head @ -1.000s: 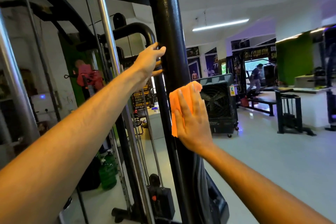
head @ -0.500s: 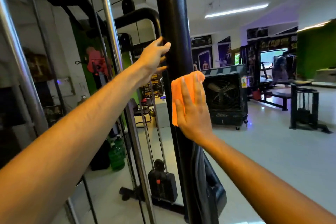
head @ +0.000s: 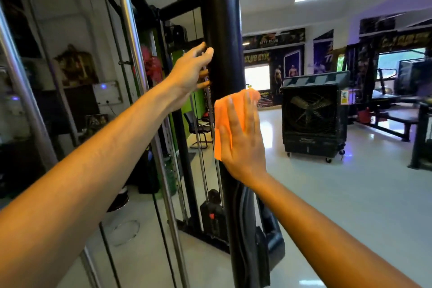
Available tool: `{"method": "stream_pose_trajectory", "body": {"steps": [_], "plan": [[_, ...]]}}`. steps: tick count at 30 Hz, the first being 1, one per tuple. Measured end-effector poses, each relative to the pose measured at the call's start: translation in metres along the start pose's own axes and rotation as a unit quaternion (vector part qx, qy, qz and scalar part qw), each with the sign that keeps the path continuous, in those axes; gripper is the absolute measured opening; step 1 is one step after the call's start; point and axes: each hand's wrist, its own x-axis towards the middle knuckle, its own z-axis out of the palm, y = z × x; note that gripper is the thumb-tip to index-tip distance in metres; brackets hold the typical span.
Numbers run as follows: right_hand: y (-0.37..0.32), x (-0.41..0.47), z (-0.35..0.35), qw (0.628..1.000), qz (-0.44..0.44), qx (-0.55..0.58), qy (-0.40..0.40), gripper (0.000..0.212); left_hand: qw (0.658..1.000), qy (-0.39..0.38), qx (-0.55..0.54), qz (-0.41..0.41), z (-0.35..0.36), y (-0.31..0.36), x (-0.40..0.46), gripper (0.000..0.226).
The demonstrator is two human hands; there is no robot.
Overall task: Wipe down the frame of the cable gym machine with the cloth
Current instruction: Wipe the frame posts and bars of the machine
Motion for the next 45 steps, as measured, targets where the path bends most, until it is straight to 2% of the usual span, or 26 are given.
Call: {"method": "stream_pose_trajectory", "body": {"steps": [3,6,10,13,17,20,24,27,30,32,37,39,42,45], "plan": [[0.011,-0.021,0.000,1.000,-0.006,0.015,-0.023,0.070,1.000,0.008,0.007,-0.008,0.006,-0.008,-0.010,0.055],[0.004,0.025,-0.011,0.999,-0.016,0.029,-0.014,0.070,1.000,0.019,0.000,-0.019,0.011,-0.012,-0.015,0.047],[-0.004,0.061,-0.016,0.999,-0.008,0.051,0.008,0.067,0.999,0.030,-0.019,-0.018,0.012,-0.016,-0.011,0.068],[0.008,0.007,-0.003,0.998,-0.005,0.063,0.003,0.069,0.999,0.032,-0.028,-0.018,0.013,-0.024,-0.015,0.070],[0.030,-0.071,0.010,0.998,0.002,0.047,-0.047,0.080,0.999,0.019,-0.023,-0.034,0.018,-0.037,-0.029,0.064],[0.028,-0.040,0.003,0.998,-0.022,0.033,-0.056,0.078,0.998,0.039,-0.027,-0.051,0.023,-0.038,-0.035,0.063],[0.016,0.017,-0.004,0.998,-0.024,0.052,-0.012,0.068,0.996,0.045,-0.034,-0.063,0.025,-0.038,-0.038,0.069],[0.023,-0.019,0.002,0.997,-0.016,0.066,-0.026,0.070,0.995,0.059,-0.043,-0.067,0.032,-0.045,-0.045,0.064],[0.040,-0.087,0.008,0.995,-0.020,0.067,-0.077,0.072,0.995,0.054,-0.041,-0.074,0.040,-0.057,-0.058,0.058],[0.044,-0.102,0.008,0.992,-0.007,0.074,-0.101,0.072,0.994,0.057,-0.048,-0.078,0.043,-0.062,-0.065,0.060],[0.027,-0.019,-0.005,0.994,-0.014,0.084,-0.065,0.069,0.992,0.072,-0.051,-0.088,0.043,-0.061,-0.068,0.074],[0.024,0.000,-0.005,0.995,-0.013,0.087,-0.043,0.068,0.992,0.070,-0.052,-0.091,0.043,-0.062,-0.068,0.073],[0.029,-0.038,0.004,0.995,-0.003,0.090,-0.042,0.068,0.992,0.068,-0.049,-0.092,0.044,-0.066,-0.070,0.074],[0.049,-0.111,0.016,0.993,-0.008,0.076,-0.089,0.071,0.992,0.063,-0.048,-0.102,0.046,-0.077,-0.078,0.078]]}}
